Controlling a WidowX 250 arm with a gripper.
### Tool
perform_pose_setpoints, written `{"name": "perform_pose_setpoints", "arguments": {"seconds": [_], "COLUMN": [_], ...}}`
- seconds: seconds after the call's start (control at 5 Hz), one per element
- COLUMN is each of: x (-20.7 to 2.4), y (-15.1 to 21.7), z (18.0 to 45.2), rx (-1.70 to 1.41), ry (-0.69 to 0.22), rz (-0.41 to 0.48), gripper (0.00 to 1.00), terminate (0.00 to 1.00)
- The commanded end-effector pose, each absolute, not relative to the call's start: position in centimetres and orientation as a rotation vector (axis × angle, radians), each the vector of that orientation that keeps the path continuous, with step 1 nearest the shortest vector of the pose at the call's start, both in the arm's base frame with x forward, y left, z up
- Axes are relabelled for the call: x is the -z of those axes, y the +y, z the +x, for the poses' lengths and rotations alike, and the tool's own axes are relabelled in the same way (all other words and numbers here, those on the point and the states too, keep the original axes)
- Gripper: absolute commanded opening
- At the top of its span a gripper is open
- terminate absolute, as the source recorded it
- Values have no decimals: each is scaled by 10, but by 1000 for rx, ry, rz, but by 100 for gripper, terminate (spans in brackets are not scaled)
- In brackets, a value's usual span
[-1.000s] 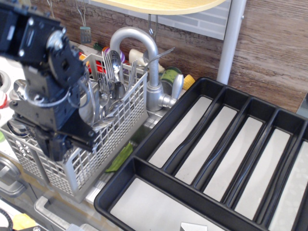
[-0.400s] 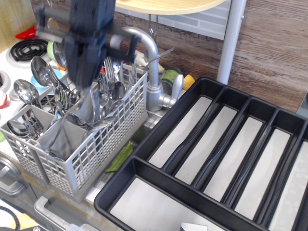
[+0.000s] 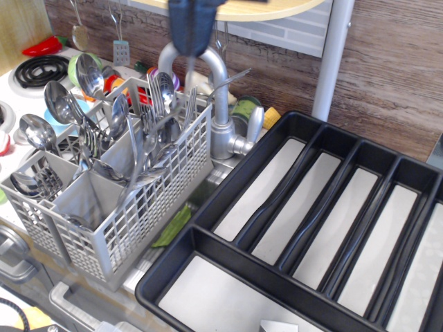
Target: Put fork from basket to tray
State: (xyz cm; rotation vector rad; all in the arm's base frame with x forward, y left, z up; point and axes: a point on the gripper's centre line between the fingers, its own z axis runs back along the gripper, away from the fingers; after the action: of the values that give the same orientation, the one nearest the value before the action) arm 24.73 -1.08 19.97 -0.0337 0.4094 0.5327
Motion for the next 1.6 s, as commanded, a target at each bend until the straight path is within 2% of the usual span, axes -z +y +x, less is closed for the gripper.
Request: {"name": "perform_pose_setpoints", "arguments": {"seconds": [0.0,0.2,0.6,0.8,1.0,1.2,1.4], "x": [-215,-203,-172,-165,-145,-120,-104], "y": [-35,-48,-55,-61,-63,-65,-62], "z": [266,277,309,318,321,323,324], "rx": [-668,-693,-599,-586,-576,-534,-509], "ry": [407,394,307,310,340,372,366], "rz": [-126,-183,-236,-262,-329,-341,-349], "gripper": [0,0,0,0,0,0,0], "terminate": [0,0,0,0,0,0,0]}}
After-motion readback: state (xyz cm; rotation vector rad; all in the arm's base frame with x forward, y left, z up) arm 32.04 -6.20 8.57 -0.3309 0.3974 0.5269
